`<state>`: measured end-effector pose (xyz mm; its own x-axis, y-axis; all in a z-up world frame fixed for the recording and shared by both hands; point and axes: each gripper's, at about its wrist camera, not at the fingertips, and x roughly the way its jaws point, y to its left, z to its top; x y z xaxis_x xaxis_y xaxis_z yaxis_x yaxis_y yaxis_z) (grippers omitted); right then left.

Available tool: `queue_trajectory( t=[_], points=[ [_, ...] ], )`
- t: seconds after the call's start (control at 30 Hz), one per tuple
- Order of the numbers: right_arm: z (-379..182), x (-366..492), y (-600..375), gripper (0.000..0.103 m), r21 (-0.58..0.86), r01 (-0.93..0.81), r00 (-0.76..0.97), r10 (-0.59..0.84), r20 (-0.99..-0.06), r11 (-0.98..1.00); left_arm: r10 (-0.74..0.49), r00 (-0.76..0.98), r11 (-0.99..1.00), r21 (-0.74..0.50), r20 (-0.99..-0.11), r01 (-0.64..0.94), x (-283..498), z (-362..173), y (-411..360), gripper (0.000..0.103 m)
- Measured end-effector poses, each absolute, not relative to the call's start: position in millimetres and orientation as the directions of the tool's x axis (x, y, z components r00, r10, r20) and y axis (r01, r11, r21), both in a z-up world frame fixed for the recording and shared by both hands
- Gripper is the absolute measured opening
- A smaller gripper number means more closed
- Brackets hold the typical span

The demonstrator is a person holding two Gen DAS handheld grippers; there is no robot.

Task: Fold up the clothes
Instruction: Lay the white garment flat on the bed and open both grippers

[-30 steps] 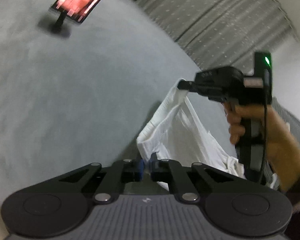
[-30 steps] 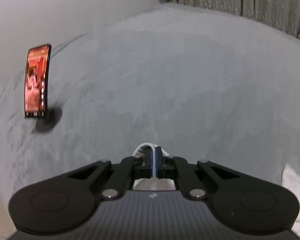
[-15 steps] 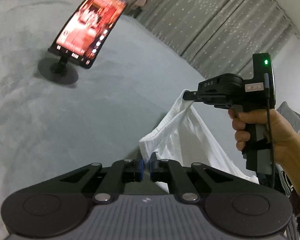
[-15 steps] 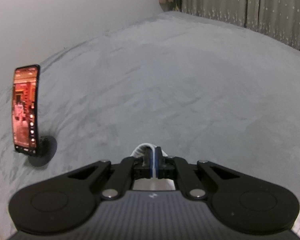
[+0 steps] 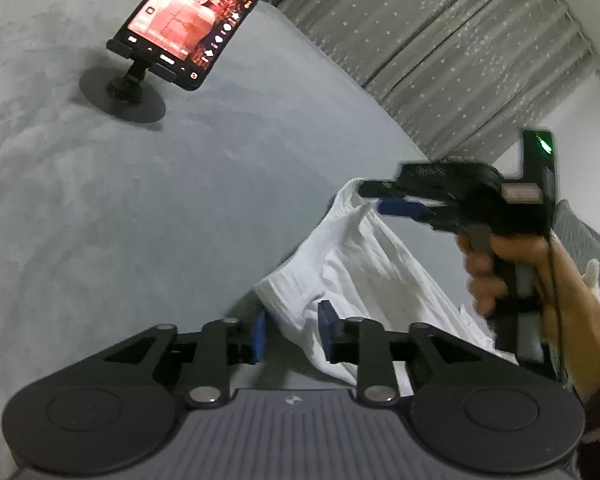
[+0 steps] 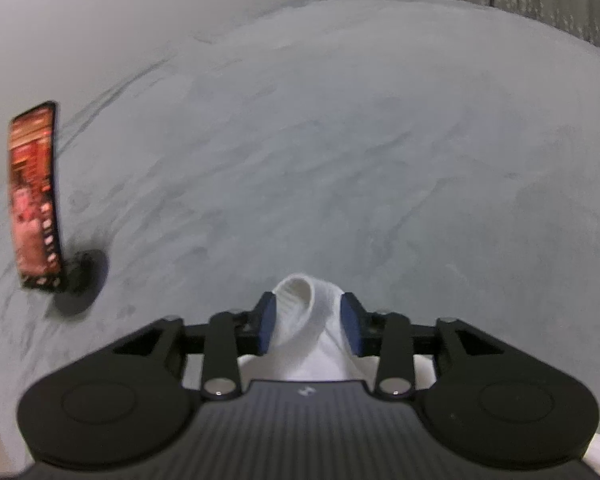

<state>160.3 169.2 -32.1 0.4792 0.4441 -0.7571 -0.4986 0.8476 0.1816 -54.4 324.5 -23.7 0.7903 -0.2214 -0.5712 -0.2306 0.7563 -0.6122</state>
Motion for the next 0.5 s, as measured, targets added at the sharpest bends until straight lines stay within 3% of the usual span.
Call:
queue_trajectory(
  t=[0.23,0.5],
  points=[
    [-15,95,104,0.051,0.127,-0.584,0.485,0.470,-0.738,0.802,-0.220,0.795,0.769,-0.602,-0.564,-0.214,-64,-16,328,0.045],
    [-21,25,31,0.051,0.119,-0.622,0.468,0.489,-0.736,0.774,-0.229,0.788,0.778,-0.594,-0.571,-0.204,-57,-9,337,0.046]
  ],
)
